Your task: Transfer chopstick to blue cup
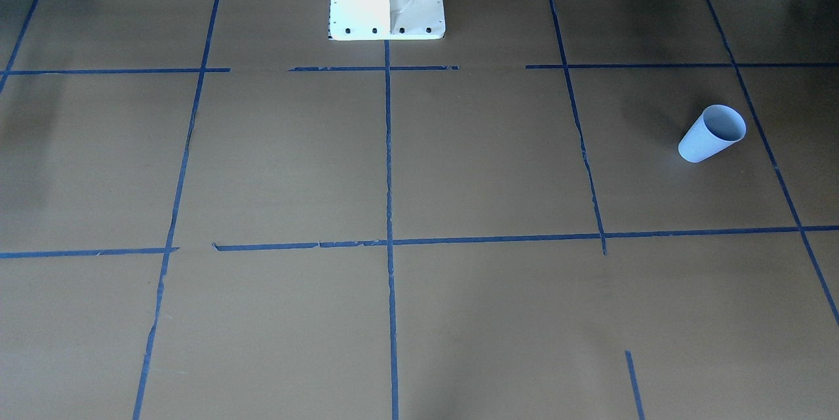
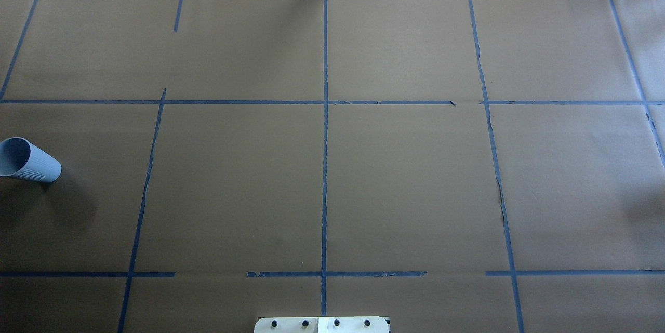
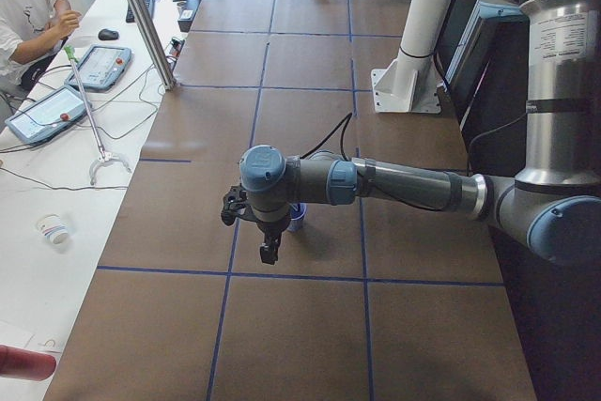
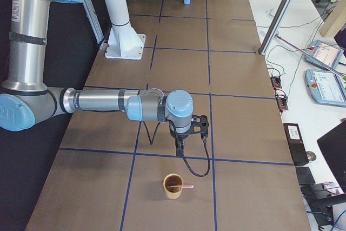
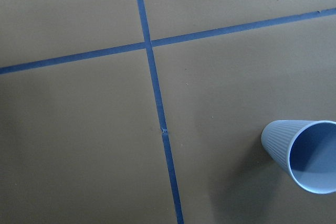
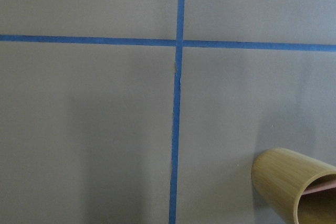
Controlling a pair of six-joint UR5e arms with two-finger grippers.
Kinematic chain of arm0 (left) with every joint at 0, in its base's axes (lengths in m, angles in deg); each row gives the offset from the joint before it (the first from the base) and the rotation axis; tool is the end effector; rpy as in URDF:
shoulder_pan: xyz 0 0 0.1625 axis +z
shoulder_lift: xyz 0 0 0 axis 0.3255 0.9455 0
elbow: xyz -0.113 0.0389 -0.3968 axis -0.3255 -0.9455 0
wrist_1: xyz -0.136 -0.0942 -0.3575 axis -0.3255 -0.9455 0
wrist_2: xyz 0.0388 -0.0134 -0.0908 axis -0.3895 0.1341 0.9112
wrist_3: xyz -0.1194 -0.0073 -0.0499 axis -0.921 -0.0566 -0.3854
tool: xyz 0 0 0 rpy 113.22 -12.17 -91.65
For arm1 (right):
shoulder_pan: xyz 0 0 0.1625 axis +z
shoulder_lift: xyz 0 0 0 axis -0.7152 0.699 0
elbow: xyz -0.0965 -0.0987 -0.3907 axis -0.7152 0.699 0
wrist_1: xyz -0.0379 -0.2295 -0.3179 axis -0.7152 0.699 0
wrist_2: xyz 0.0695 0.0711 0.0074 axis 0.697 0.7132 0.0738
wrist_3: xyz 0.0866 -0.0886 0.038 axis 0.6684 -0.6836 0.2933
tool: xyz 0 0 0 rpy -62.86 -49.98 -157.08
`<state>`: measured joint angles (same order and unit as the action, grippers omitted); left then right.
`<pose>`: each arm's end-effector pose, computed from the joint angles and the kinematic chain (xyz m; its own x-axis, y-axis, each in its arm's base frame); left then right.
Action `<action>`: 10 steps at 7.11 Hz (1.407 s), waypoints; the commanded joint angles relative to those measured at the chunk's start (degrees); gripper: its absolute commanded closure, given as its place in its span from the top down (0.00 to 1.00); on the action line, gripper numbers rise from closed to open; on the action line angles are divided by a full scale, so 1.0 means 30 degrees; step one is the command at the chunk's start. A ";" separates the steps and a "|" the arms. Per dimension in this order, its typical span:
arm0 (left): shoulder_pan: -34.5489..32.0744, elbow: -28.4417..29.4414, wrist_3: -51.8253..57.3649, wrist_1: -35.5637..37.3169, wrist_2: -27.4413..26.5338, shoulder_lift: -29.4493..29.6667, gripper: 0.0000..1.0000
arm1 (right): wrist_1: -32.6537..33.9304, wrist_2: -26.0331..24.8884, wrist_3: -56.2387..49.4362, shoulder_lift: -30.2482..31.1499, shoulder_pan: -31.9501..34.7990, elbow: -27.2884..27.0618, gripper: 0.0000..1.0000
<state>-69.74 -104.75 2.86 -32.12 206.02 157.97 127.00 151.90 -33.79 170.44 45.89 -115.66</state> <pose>-0.0296 -0.4301 0.6113 0.6776 0.1431 -0.7214 -0.1053 0.9897 0.0975 0.0528 -0.4006 0.6306 0.7107 -0.0363 0.7026 -0.0089 0.9981 0.0606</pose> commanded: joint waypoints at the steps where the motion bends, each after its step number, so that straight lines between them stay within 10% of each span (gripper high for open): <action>1: 0.0075 0.0243 -0.0749 -0.0426 0.0393 -0.0150 1.00 | -0.0020 -0.0020 -0.0132 0.0042 -0.0045 -0.0112 1.00; 10: 0.7072 0.3344 -0.7338 -0.5812 0.0434 0.1459 1.00 | -0.0079 0.1123 -0.0160 0.0131 -0.0046 0.0005 1.00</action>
<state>-50.47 -97.29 -18.12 -47.21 209.49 161.54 126.81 155.11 -33.95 170.87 45.75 -115.70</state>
